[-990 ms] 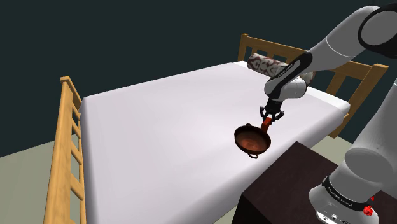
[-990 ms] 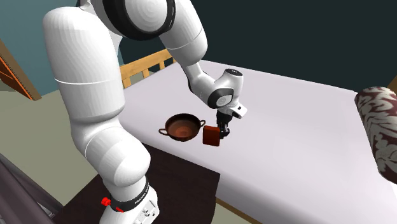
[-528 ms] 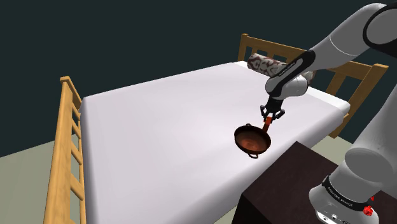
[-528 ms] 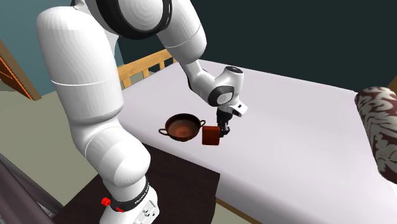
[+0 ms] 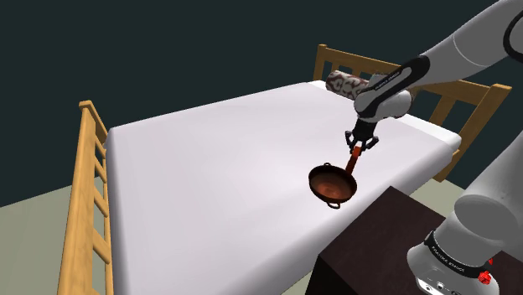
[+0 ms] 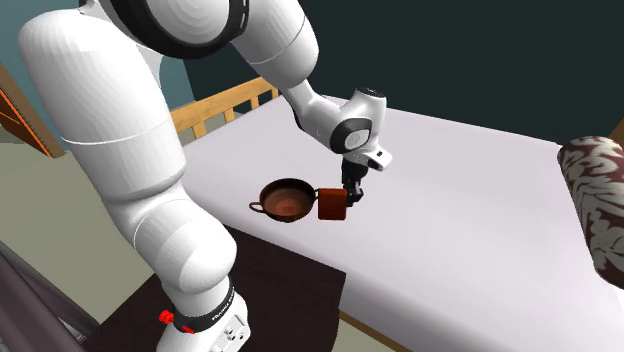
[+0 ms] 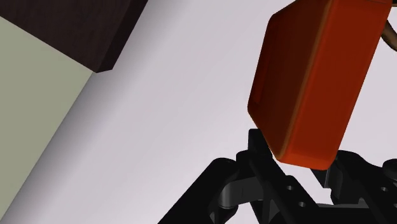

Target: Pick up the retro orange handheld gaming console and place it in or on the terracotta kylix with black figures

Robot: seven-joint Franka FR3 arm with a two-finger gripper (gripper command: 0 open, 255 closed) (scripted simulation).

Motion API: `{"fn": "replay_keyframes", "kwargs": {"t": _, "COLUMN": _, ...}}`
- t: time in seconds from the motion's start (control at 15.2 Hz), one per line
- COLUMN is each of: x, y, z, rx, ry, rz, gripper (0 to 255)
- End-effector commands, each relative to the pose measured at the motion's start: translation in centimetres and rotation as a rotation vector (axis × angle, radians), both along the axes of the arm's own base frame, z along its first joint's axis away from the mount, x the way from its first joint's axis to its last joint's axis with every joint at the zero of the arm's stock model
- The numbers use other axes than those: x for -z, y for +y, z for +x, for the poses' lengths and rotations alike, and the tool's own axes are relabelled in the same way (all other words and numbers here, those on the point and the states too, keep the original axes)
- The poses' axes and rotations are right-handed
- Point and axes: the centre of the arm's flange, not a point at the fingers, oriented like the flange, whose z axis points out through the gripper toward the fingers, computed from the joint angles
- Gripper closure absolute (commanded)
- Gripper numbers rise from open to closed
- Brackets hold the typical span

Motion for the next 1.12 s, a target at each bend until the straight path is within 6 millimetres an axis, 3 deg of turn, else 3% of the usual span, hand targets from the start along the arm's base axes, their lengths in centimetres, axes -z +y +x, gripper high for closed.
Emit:
{"fn": "replay_keyframes", "kwargs": {"t": 0.0, "x": -1.1, "y": 0.1, "z": 0.0, "rx": 0.000, "ry": 0.000, "rz": 0.000, "gripper": 255}}
{"fn": "replay_keyframes", "kwargs": {"t": 1.06, "x": -9.5, "y": 0.1, "z": 0.0, "rx": 0.000, "ry": 0.000, "rz": 0.000, "gripper": 255}}
